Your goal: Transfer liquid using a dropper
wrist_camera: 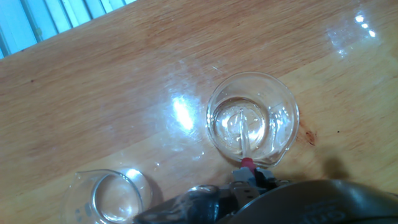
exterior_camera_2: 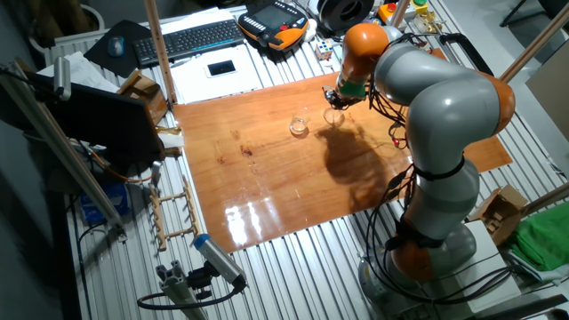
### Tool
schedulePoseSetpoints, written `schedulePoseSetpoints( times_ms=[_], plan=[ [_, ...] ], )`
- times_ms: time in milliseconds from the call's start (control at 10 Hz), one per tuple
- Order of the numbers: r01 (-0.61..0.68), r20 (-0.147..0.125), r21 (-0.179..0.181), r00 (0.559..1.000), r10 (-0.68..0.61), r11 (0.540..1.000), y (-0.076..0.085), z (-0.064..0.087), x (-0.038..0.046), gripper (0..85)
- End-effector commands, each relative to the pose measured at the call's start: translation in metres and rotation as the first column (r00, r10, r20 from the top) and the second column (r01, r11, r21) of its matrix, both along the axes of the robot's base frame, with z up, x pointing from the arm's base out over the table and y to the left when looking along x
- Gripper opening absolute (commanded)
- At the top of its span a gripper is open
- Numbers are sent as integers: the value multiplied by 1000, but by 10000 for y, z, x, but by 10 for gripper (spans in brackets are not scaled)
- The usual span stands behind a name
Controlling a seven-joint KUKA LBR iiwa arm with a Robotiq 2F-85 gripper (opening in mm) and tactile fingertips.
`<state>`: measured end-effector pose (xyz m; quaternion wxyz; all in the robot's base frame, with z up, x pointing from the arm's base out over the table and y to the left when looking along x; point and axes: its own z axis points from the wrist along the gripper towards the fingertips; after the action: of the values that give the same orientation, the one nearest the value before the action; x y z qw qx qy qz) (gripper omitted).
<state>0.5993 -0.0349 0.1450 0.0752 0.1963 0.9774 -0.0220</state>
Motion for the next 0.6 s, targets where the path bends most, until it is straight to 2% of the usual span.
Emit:
schedulePoseSetpoints(
  times_ms=[0, 500],
  plan=[
    [0, 0, 0, 1000, 0, 1000, -1, -2, 0, 10],
    [2, -3, 3, 1000, -2, 1000, -8, -29, 15, 10]
  ],
)
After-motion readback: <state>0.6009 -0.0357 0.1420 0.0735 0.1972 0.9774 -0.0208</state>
